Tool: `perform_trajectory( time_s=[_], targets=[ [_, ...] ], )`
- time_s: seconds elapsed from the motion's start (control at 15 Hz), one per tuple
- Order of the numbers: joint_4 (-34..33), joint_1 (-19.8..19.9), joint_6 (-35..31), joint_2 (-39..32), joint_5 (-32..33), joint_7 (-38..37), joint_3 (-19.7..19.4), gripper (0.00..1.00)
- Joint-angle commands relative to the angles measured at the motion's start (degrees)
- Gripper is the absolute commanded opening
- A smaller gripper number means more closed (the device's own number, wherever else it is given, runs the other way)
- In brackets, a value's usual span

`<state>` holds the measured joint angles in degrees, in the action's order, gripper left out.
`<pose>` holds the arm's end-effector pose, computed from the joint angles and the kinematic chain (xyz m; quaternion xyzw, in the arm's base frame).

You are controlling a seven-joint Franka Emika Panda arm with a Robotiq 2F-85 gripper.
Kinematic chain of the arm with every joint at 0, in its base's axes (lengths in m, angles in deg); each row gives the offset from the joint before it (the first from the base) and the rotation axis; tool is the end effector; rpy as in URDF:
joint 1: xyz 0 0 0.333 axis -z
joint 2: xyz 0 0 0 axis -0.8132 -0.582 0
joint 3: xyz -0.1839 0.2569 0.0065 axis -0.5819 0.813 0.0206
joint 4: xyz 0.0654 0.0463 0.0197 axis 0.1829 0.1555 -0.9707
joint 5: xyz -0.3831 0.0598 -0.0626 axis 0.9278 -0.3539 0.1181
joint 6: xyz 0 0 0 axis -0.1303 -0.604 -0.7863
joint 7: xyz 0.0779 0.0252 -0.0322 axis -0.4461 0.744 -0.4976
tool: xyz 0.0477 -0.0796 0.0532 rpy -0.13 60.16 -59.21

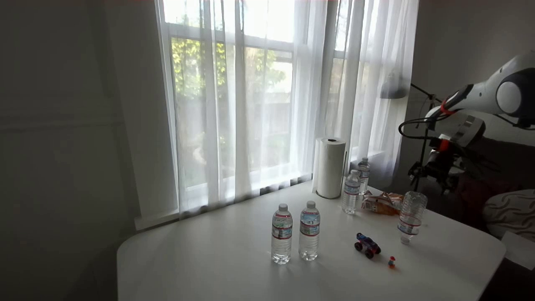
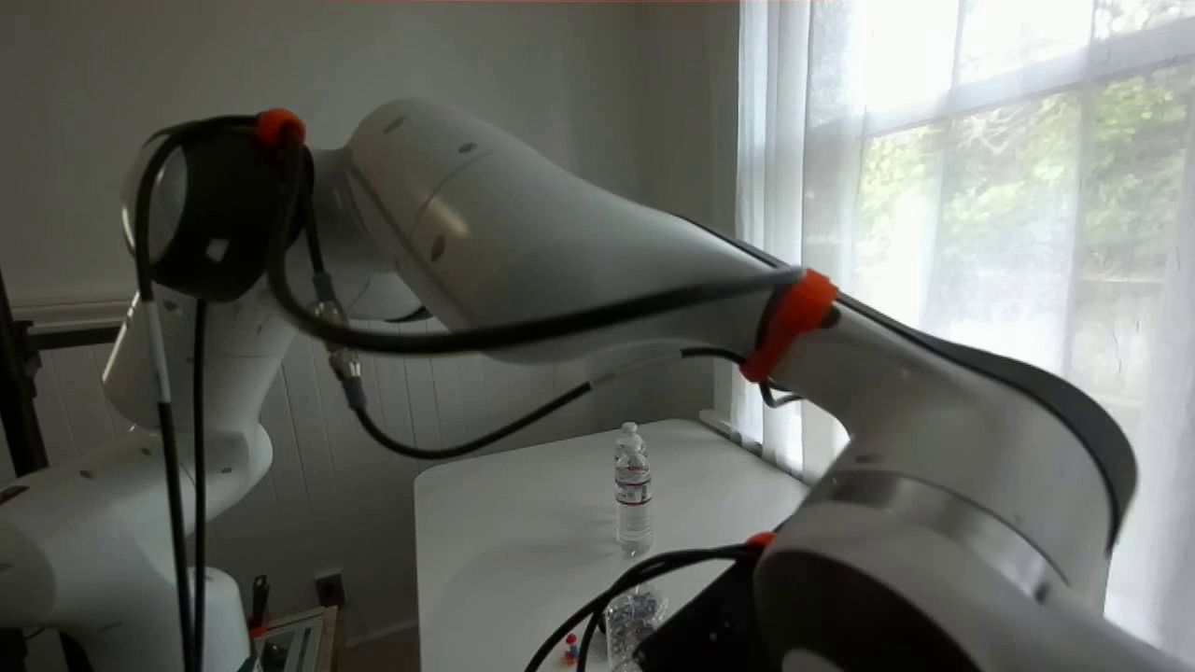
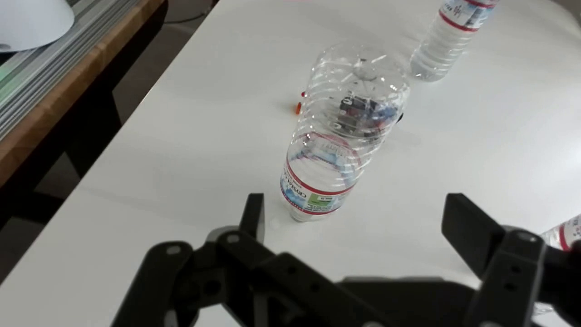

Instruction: Pick up the lying water bottle and make it stand on its opening

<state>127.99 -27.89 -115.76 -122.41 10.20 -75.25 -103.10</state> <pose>0.4342 -0.3977 0.2842 -0.7167 0.5282 0.2972 0.3450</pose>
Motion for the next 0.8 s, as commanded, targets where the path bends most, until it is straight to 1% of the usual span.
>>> perform_trajectory(
  time_s=[0.0, 0.2, 0.4, 0.53, 0.73],
  targets=[
    [9.39, -4.72, -9.70, 11.42, 8.05, 1.13, 1.20, 1.00],
    [15.18, -8.06, -16.54, 19.71, 15.01, 1.18, 2.83, 1.00],
    [20.61, -10.50, -22.96, 27.63, 21.71, 0.81, 4.65, 1.00],
    [24.24, -11.45, -27.63, 32.71, 25.54, 0.68, 6.08, 1.00],
    [29.23, -11.68, -35.64, 38.57, 29.34, 1.43, 8.21, 1.00]
  ],
)
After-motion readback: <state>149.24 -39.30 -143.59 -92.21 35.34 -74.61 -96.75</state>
